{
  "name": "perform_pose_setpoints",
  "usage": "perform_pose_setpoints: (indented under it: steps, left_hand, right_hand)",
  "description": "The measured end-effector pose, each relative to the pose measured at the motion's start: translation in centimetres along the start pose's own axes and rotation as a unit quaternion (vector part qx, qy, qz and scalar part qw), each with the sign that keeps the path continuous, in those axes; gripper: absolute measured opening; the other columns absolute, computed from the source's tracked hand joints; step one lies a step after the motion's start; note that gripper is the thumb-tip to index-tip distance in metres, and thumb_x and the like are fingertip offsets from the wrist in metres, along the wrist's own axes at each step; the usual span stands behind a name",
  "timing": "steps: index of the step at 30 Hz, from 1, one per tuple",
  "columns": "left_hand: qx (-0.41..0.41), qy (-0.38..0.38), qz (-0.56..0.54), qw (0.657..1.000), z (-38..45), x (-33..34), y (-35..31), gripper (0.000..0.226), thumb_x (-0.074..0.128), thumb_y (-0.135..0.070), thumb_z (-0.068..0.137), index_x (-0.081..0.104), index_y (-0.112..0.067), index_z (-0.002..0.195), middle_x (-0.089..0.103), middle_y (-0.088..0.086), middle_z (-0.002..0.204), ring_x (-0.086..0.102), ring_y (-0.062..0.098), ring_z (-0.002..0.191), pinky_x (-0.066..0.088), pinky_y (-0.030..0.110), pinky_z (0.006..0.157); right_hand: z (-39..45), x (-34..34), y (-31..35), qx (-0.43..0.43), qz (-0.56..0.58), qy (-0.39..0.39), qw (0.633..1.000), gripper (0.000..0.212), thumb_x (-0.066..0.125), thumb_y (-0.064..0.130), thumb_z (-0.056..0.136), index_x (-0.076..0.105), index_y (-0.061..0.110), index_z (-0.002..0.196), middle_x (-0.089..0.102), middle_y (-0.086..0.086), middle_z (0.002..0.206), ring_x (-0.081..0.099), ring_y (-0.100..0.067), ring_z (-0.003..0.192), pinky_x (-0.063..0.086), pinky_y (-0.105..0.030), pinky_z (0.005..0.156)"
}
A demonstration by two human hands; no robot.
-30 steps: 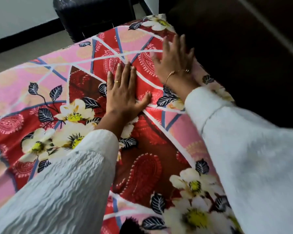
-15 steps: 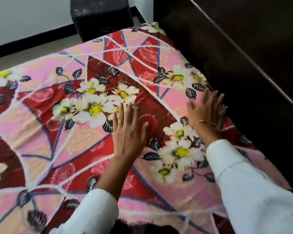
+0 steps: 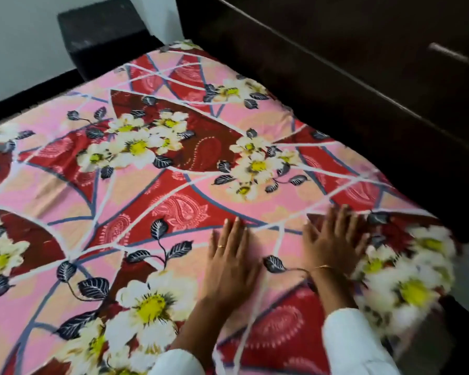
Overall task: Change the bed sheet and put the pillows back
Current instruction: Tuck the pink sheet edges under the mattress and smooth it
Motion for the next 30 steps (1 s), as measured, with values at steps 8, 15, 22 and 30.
perform_pose_setpoints:
  steps: [8,15,22,30]
  left_hand:
    - [0.181,0.020,-0.118,0.976,-1.8,1.0,-8.6,0.049,0.038,-0.028,0.089,0.055,0.001,0.124,0.052,0.019,0.133,0.048,0.034,0.126,0.028,0.042,0.110]
    - [0.228,0.049,-0.125,0.964,-8.2,0.9,-8.6,0.062,0.048,-0.042,0.081,0.054,-0.001,0.128,0.047,0.018,0.138,0.039,0.036,0.132,0.028,0.045,0.107]
    - [0.013,-0.053,-0.301,0.952,-14.3,-3.7,-6.6,0.052,0.036,-0.038,0.089,0.059,-0.003,0.120,0.059,0.016,0.125,0.053,0.030,0.121,0.039,0.031,0.100]
    - [0.088,0.023,-0.025,0.996,-27.5,-3.6,4.4,0.062,0.037,-0.047,0.089,0.049,-0.004,0.132,0.041,0.015,0.143,0.033,0.036,0.135,0.019,0.042,0.110]
  right_hand:
    - [-3.8,-3.7,-3.6,0.029,0.036,0.016,0.999,0.059,0.029,0.039,0.089,0.044,0.007,0.137,0.033,-0.020,0.147,0.029,-0.038,0.136,0.026,-0.058,0.106]
    - [-13.2,-2.7,-6.8,0.111,0.028,0.020,0.993,0.074,0.029,0.065,0.081,0.045,0.020,0.138,0.038,-0.015,0.146,0.036,-0.042,0.131,0.030,-0.056,0.101]
    - [-19.5,-4.4,-5.1,0.058,0.028,-0.030,0.997,0.066,0.034,0.048,0.086,0.045,0.006,0.135,0.035,-0.025,0.144,0.026,-0.045,0.136,0.020,-0.066,0.102]
    - [-30.8,-0.9,2.8,0.054,0.012,0.042,0.998,0.070,0.033,0.055,0.083,0.046,0.013,0.137,0.033,-0.013,0.149,0.030,-0.044,0.134,0.022,-0.071,0.098]
Point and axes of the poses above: each hand's wrist, its own z-axis towards the middle knuckle, its own x-axis out of the palm, y = z × x, the point moved 2 cm from there along z, towards the middle knuckle
